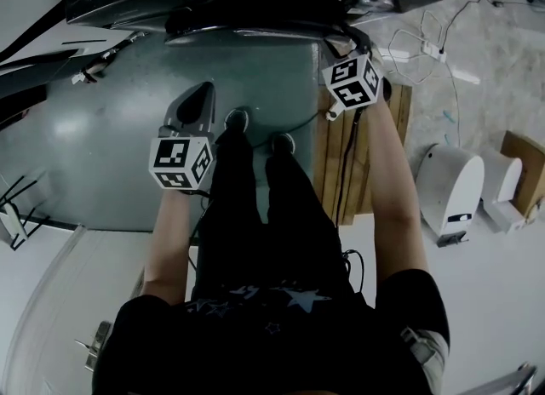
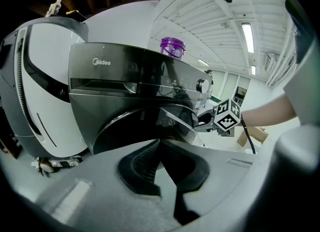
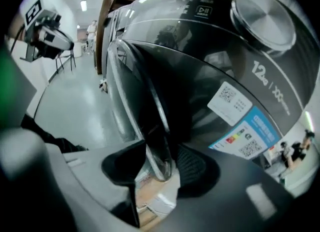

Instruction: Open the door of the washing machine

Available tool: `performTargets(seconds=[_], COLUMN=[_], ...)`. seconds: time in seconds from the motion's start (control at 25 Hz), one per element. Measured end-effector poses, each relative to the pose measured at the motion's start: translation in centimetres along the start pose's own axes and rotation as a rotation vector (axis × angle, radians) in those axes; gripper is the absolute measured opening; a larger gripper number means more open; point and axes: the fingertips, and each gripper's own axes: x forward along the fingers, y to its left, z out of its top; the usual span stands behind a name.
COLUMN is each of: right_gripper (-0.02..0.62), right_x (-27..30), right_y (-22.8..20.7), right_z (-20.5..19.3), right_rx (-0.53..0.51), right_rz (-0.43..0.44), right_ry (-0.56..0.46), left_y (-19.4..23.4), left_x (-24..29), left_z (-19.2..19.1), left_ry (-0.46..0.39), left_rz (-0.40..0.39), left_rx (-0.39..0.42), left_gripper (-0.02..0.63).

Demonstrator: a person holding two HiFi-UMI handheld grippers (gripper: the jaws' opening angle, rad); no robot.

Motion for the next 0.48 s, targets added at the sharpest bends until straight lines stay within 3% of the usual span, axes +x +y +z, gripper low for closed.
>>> performTargets(seconds=[0.12, 0.48], right_gripper=[0.169, 0.143], right_x=[-0.1, -1.3], right_y=[-0.3, 1.0], right_z=[-0.4, -1.1], right_rx=[-0.078, -0.089], right_rz=[0.014, 0.085], right_ry=[0.003, -0.028], left_y=[-0.6, -2.5], left_x=[-0.2, -2.5], left_z=[-0.2, -2.2], left_ry=[-0.007, 0.006], left_rz=[0.029, 0.107], left_rx=[-0.011, -0.049], left_gripper=[0.011, 0.011])
